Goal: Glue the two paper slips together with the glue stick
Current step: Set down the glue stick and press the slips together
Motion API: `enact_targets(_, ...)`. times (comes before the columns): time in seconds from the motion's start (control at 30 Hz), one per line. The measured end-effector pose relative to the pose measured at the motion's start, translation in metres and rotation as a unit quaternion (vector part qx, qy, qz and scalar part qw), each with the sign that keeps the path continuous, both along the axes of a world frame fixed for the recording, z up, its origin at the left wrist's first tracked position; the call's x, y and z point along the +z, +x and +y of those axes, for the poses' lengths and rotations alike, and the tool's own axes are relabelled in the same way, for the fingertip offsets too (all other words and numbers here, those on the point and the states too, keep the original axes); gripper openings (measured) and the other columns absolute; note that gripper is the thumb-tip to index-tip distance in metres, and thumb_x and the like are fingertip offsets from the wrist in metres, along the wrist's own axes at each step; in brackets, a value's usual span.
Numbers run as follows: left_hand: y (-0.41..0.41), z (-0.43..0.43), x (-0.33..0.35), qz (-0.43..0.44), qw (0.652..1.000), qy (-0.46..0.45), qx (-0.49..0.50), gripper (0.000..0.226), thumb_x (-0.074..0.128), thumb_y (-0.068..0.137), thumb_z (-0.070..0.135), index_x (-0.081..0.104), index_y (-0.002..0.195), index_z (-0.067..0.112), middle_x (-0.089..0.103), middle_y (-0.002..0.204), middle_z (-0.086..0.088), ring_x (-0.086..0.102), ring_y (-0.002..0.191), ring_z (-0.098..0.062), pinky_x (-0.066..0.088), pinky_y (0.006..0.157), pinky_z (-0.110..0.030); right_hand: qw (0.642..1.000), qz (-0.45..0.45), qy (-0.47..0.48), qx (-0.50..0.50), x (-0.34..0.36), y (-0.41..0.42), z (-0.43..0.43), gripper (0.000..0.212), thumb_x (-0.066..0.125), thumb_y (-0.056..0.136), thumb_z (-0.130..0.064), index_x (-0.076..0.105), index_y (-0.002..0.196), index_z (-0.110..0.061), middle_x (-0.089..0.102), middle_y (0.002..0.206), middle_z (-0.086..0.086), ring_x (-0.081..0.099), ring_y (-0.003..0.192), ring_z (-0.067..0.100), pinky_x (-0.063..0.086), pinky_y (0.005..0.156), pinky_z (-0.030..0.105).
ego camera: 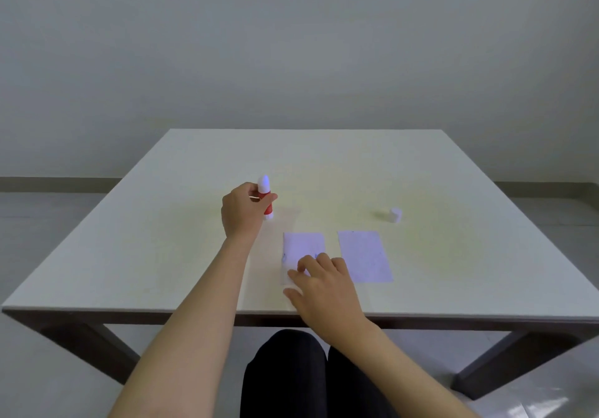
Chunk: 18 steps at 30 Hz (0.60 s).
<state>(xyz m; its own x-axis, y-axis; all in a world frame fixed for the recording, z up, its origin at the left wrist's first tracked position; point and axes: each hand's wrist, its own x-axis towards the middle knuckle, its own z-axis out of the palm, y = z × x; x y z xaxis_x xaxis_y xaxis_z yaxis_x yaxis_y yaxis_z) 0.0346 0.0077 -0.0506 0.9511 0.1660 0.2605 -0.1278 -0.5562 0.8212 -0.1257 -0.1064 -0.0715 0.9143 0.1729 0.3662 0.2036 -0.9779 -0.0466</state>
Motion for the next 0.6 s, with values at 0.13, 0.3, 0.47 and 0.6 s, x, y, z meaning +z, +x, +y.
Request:
enact_targets(0.13, 0.003, 0.005, -0.008, 0.018, 1.000, 0.010, -0.023, 0.058, 0.077, 0.068, 0.039, 0.060, 0.119, 0.017, 0.066, 0.110, -0.002, 0.061, 0.103, -0.021, 0.050, 0.080, -0.034, 0.999, 0.000, -0.019, 0.026, -0.001, -0.012, -0.004, 0.047, 0.058, 0.065, -0.069, 0.072, 0.071, -0.024, 0.065, 0.075, -0.011, 0.061, 0.070, 0.015, 0.051, 0.075, 0.026)
enact_targets(0.3, -0.021, 0.008, -0.013, -0.090, 0.994, -0.010, 0.063, 0.086, 0.074, 0.070, 0.044, 0.033, 0.141, 0.017, 0.033, 0.147, -0.009, 0.030, 0.136, -0.026, 0.028, 0.105, -0.044, 0.995, -0.077, -0.035, 0.048, -0.005, -0.021, -0.006, 0.022, 0.074, 0.063, -0.038, 0.063, 0.054, -0.022, 0.059, 0.063, -0.008, 0.057, 0.063, 0.018, 0.035, 0.078, 0.025)
enact_targets(0.47, -0.059, 0.004, -0.012, -0.213, 0.973, -0.088, 0.034, 0.048, 0.063, 0.086, 0.026, 0.046, 0.129, 0.013, 0.051, 0.123, -0.003, 0.051, 0.107, -0.018, 0.040, 0.090, -0.025, 0.985, -0.144, 0.068, 0.061, -0.010, -0.025, -0.009, 0.023, 0.073, 0.058, 0.000, 0.056, 0.053, -0.014, 0.051, 0.052, -0.001, 0.045, 0.049, 0.022, 0.038, 0.053, 0.029)
enact_targets(0.6, -0.080, -0.008, -0.005, -0.172, 0.974, -0.150, 0.005, 0.014, 0.062, 0.086, 0.017, 0.059, 0.099, 0.021, 0.052, 0.096, 0.013, 0.057, 0.079, -0.007, 0.043, 0.065, -0.017, 0.894, -0.107, 0.433, -0.041, 0.024, -0.017, -0.031, 0.015, 0.068, 0.077, -0.002, 0.065, 0.070, -0.015, 0.064, 0.066, -0.003, 0.057, 0.057, 0.014, 0.046, 0.056, 0.019)
